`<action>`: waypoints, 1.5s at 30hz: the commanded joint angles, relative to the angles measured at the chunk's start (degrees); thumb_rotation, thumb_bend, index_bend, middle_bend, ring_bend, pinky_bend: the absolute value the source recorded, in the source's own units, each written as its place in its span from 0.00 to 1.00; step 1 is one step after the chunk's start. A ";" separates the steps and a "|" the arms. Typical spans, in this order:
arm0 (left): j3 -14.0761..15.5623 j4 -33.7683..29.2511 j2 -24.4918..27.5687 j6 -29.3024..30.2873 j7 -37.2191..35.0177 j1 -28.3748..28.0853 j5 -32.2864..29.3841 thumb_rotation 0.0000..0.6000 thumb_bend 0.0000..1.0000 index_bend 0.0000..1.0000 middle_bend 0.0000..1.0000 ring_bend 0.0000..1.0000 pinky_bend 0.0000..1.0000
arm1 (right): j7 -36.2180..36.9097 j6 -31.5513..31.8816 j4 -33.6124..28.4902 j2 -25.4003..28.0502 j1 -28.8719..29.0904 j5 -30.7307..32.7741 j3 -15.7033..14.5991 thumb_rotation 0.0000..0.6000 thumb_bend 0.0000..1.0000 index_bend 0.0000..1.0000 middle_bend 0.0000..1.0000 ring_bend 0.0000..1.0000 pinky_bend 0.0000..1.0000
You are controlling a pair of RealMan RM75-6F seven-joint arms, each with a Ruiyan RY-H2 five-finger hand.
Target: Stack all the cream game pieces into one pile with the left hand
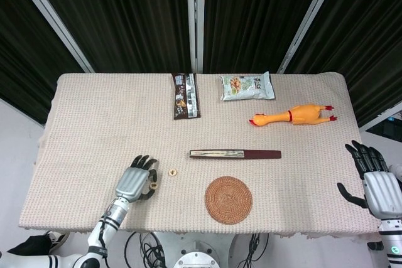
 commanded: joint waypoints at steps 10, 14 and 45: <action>0.18 -0.12 0.33 0.40 -0.71 0.22 0.85 1.00 0.29 0.50 0.10 0.00 0.00 | -0.25 -0.33 0.02 -0.08 0.14 0.08 -0.01 1.00 0.24 0.00 0.00 0.00 0.00; 0.03 -0.41 0.52 1.10 -1.27 0.44 1.71 1.00 0.29 0.50 0.10 0.00 0.00 | -0.20 -0.11 0.02 -0.12 0.06 0.06 0.04 1.00 0.24 0.00 0.00 0.00 0.00; -3.58 8.09 2.26 4.96 -7.32 1.84 4.05 1.00 0.29 0.50 0.11 0.00 0.00 | -1.26 -1.13 -0.02 -0.55 0.54 1.21 0.35 1.00 0.24 0.00 0.00 0.00 0.00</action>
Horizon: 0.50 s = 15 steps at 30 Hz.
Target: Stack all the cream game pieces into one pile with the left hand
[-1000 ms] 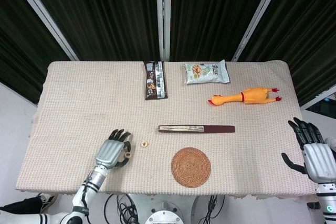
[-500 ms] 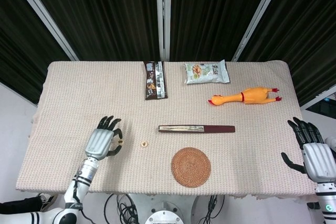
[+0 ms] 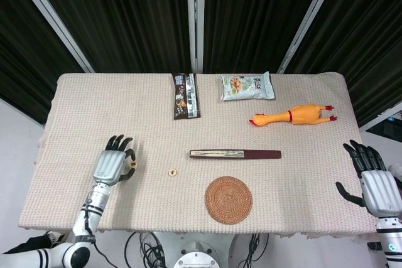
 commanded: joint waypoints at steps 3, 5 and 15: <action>0.27 0.99 -0.72 0.12 -0.98 0.46 0.55 1.00 0.29 0.50 0.11 0.00 0.00 | 0.01 0.01 0.01 0.01 -0.01 -0.08 -0.04 1.00 0.24 0.00 0.00 0.00 0.00; 0.22 1.01 -0.71 0.23 -1.10 0.59 0.69 1.00 0.29 0.49 0.11 0.00 0.00 | 0.01 0.05 0.00 0.01 -0.02 -0.15 -0.07 1.00 0.24 0.00 0.00 0.00 0.00; 0.33 1.43 -1.06 0.28 -0.99 0.98 1.20 1.00 0.29 0.48 0.11 0.00 0.00 | -0.19 -0.19 -0.07 0.03 0.01 -0.17 -0.21 1.00 0.24 0.00 0.00 0.00 0.00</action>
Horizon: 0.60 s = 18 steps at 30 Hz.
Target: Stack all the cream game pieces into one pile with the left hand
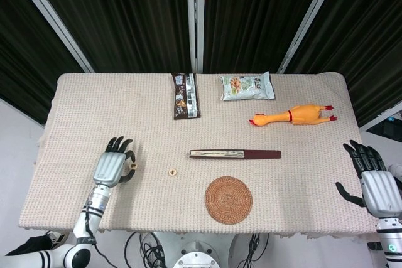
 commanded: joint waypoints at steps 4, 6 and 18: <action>-0.10 0.67 -0.44 0.00 -0.46 0.19 0.27 1.00 0.29 0.48 0.11 0.00 0.00 | -0.19 -0.31 -0.18 0.15 0.07 0.13 -0.09 1.00 0.24 0.00 0.00 0.00 0.00; -0.14 0.83 -0.48 0.11 -0.44 0.21 0.51 1.00 0.29 0.48 0.11 0.00 0.00 | -0.18 -0.30 -0.25 0.18 0.05 0.20 -0.09 1.00 0.24 0.00 0.00 0.00 0.00; -0.10 1.27 -0.58 0.00 -0.41 0.66 0.71 1.00 0.29 0.44 0.10 0.00 0.00 | -0.51 -0.54 -0.43 0.19 0.08 0.34 -0.16 1.00 0.24 0.00 0.00 0.00 0.00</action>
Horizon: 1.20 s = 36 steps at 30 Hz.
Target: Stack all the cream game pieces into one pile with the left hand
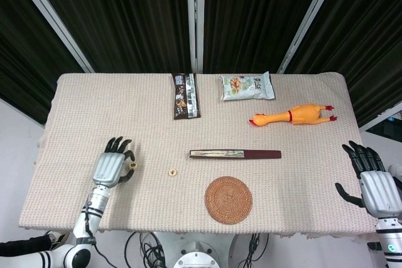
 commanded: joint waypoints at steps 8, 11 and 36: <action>0.21 -1.78 0.80 0.86 0.75 0.42 1.13 1.00 0.29 0.31 0.09 0.00 0.00 | -0.15 -0.21 -0.14 0.11 0.05 0.12 -0.03 1.00 0.24 0.00 0.00 0.00 0.00; 0.70 -4.50 1.68 1.97 1.83 0.77 2.38 1.00 0.29 0.28 0.09 0.00 0.00 | -0.17 -0.20 -0.15 0.09 0.06 0.16 0.00 1.00 0.24 0.00 0.00 0.00 0.00; -1.62 -2.46 -8.81 -5.40 11.16 -6.41 -3.02 1.00 0.29 0.38 0.09 0.00 0.00 | 5.85 4.13 1.33 1.26 -1.48 -2.17 0.28 1.00 0.25 0.00 0.00 0.00 0.00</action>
